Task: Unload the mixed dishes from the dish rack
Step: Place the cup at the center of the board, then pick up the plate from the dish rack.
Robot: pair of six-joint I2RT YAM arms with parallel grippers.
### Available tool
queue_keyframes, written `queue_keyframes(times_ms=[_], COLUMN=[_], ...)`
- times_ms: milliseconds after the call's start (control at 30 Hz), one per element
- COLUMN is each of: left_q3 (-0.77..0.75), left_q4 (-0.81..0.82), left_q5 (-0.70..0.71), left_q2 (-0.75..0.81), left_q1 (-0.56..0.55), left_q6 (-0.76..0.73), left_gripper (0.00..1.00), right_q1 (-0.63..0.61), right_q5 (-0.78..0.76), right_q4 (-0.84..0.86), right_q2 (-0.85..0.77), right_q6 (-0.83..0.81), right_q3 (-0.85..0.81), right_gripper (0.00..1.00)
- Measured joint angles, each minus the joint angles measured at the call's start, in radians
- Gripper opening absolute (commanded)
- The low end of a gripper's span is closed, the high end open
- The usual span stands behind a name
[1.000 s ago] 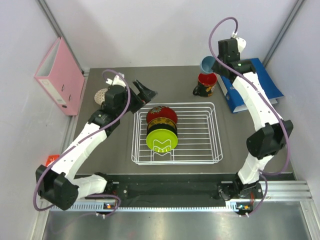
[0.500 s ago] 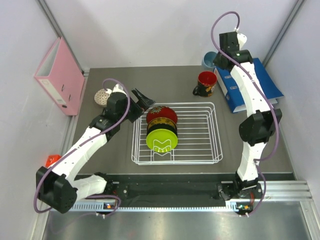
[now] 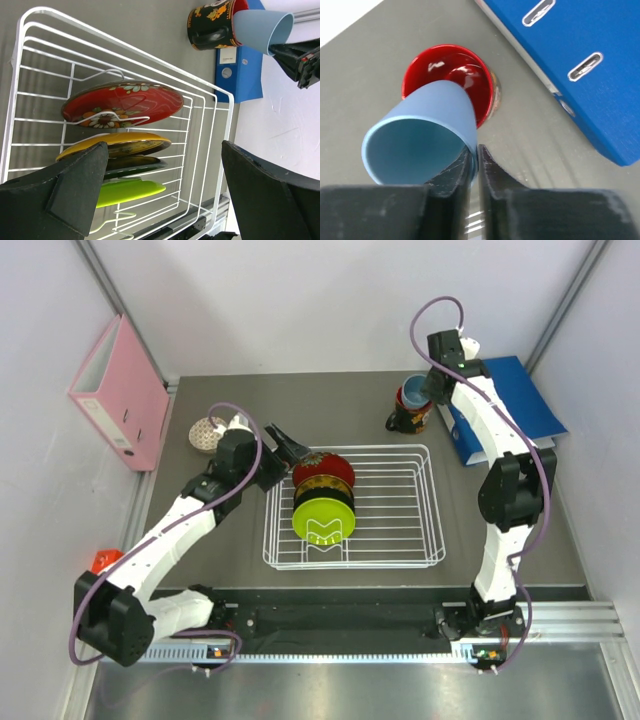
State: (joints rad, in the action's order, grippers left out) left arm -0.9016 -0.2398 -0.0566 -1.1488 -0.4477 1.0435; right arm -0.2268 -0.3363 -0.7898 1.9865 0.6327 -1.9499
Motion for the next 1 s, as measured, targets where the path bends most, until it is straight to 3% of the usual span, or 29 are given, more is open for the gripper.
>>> queue_keyframes(times_ms=[67,167,433,567,667,700,867,1000], left_q3=[0.009,0.018,0.027,0.027,0.027,0.027,0.002,-0.081], left_q4=[-0.001,0.000,0.000,0.000,0.000,-0.001,-0.059,-0.139], left_q5=[-0.002,-0.002,0.003,0.009,0.023,0.034,0.086,0.099], left_q2=[0.000,0.000,0.000,0.001,0.002,0.002,0.000,-0.033], left_q1=[0.000,0.000,0.000,0.000,0.000,0.000,-0.002,-0.005], left_q6=[0.002,0.002,0.002,-0.004,-0.030,-0.051,-0.166,-0.274], left_gripper=[0.99,0.99,0.99,0.99,0.99,0.99,0.99,0.99], right_q1=[0.000,0.000,0.000,-0.018,-0.081,-0.125,-0.406,-0.502], right_q5=[0.006,0.019,0.029,0.043,0.031,0.019,0.019,-0.023], right_q4=[0.007,0.023,0.074,0.142,0.235,0.277,0.554,0.668], right_q2=[0.001,0.002,-0.005,-0.102,-0.276,-0.361,-0.823,-1.059], right_q6=[0.000,-0.004,-0.006,-0.008,-0.031,-0.045,-0.117,-0.122], right_q3=[0.000,0.000,0.005,0.098,0.243,0.315,0.740,1.004], right_gripper=[0.44,0.50,0.57,0.61,0.95,1.00,0.99,1.00])
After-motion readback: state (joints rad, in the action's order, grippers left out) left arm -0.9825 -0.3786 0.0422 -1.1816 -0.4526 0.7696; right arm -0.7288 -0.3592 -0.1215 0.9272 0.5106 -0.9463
